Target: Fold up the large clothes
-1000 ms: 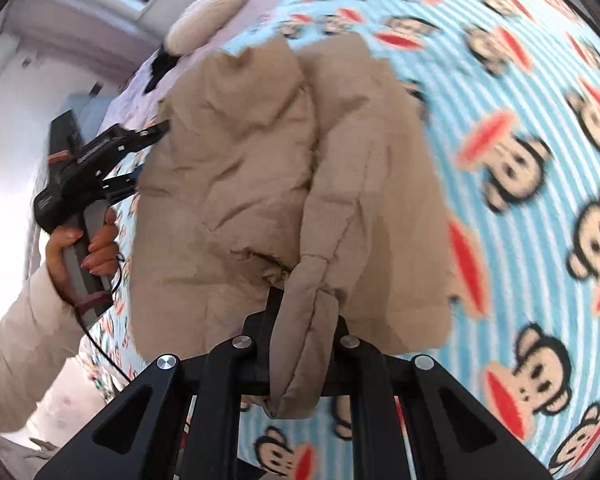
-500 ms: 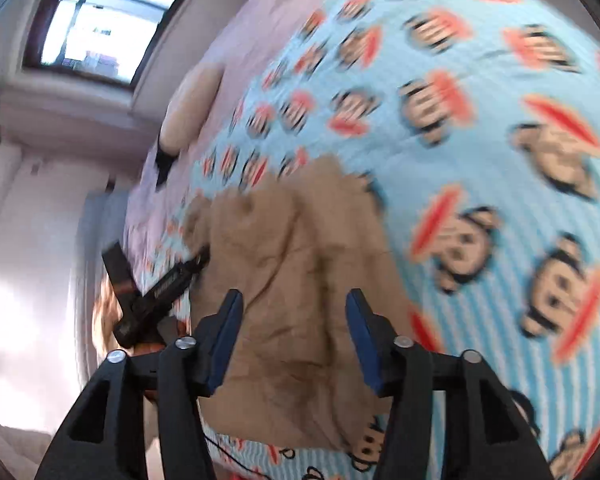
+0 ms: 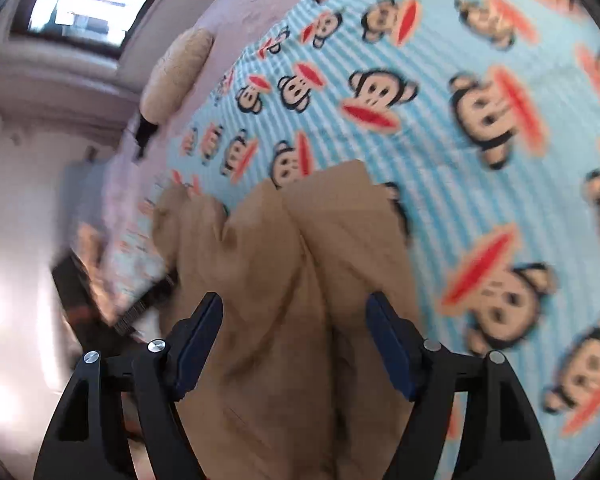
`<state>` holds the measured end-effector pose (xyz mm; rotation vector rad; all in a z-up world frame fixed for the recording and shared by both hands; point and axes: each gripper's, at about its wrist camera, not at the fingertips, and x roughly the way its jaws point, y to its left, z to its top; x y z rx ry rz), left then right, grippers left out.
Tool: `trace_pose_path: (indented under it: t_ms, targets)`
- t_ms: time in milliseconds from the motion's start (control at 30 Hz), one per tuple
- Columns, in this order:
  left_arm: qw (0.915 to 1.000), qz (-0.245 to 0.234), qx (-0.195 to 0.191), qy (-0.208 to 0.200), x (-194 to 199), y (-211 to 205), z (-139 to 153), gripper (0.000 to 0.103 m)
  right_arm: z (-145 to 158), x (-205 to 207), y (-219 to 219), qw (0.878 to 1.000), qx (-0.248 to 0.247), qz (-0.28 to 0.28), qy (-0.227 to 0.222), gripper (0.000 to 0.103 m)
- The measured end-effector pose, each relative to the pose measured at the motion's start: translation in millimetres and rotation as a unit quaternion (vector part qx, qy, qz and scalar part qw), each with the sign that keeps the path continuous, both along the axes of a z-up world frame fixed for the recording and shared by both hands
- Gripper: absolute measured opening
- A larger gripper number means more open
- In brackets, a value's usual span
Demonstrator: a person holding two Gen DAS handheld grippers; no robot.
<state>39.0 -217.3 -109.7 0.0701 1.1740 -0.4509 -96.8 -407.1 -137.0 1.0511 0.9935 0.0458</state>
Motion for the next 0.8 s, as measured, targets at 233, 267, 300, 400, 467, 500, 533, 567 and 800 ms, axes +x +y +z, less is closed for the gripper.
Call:
trace_pose_path:
  t_ms: [233, 267, 300, 400, 467, 500, 533, 567, 800]
  targets:
    - [0.9996, -0.015, 0.024, -0.005, -10.2, -13.6, 5.7, 0.074, 11.6, 24.4, 18.9, 0.997, -0.059, 0.046, 0.001, 0.007]
    - [0.9991, -0.025, 0.034, -0.011, -15.0, -21.6, 5.9, 0.074, 12.0, 21.8, 20.1, 0.995, -0.088, 0.056, 0.008, 0.007]
    - [0.9985, -0.032, 0.041, -0.016, -18.1, -27.5, 6.1, 0.074, 8.2, 20.0, 19.6, 0.993, -0.102, 0.061, 0.02, 0.007]
    - [0.9963, -0.044, 0.068, -0.028, -23.3, -43.9, 4.3, 0.074, -9.1, 10.2, 9.4, 0.992, -0.107, 0.052, 0.045, 0.007]
    - [0.9971, -0.041, 0.061, -0.018, -19.8, -40.7, 7.4, 0.074, -15.7, 8.6, 5.8, 0.993, -0.102, 0.049, 0.043, 0.007]
    - [0.9978, -0.04, 0.052, -0.012, -18.3, -35.5, 10.6, 0.074, -18.1, 9.2, 6.5, 0.992, -0.104, 0.052, 0.042, 0.007]
    - [0.9984, -0.04, 0.041, -0.003, -17.4, -27.7, 14.9, 0.074, -20.3, 10.1, 7.7, 0.992, -0.107, 0.054, 0.042, 0.008]
    - [0.9988, -0.037, 0.032, 0.006, -17.4, -17.6, 19.2, 0.074, -20.9, 8.8, 8.5, 0.992, -0.106, 0.055, 0.041, 0.008]
    - [0.9975, -0.005, -0.025, 0.067, -33.8, 51.4, 35.1, 0.074, -12.5, -1.5, 9.2, 0.995, -0.085, 0.038, 0.044, 0.01]
